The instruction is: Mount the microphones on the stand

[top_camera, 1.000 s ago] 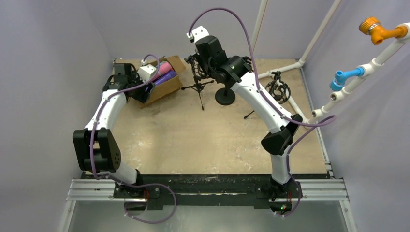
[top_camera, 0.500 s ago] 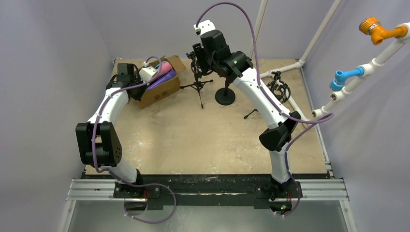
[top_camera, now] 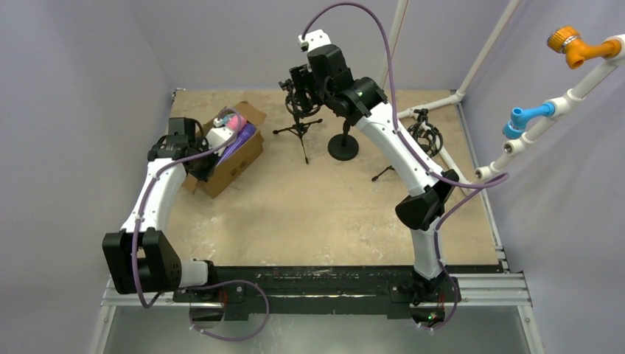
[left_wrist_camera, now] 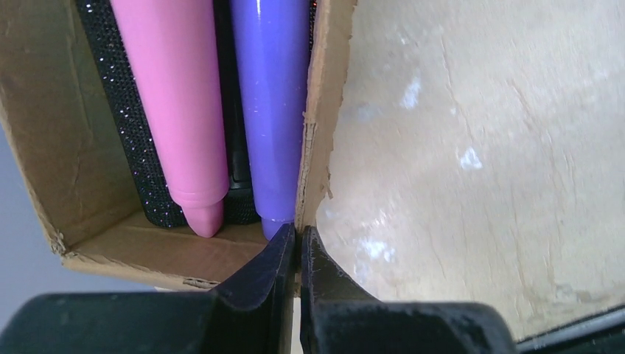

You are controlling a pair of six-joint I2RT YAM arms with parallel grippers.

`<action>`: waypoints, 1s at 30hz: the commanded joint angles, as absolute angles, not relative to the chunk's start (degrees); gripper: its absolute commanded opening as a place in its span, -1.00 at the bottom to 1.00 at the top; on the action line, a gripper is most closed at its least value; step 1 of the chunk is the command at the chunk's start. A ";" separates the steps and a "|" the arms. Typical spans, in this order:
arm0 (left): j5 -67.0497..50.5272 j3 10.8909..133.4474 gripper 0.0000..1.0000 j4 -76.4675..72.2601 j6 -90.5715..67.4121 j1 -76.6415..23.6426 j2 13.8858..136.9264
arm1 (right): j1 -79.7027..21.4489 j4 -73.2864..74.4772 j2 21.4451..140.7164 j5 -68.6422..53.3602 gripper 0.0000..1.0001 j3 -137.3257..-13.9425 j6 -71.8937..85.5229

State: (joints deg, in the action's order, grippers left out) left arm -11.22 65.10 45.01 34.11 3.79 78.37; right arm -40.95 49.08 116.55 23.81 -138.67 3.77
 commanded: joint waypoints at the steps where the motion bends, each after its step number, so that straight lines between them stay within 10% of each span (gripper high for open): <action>1: -10.69 61.74 -1.00 50.37 37.83 4.65 70.73 | -41.18 47.83 114.19 22.79 0.66 -141.82 4.57; 20: -25.36 61.90 -0.97 66.49 41.78 4.99 60.83 | -37.66 46.92 107.28 22.26 0.71 -139.43 7.88; 30: -27.65 82.21 -0.05 70.39 28.67 5.16 58.49 | -51.57 45.64 102.25 28.03 0.62 -131.55 9.31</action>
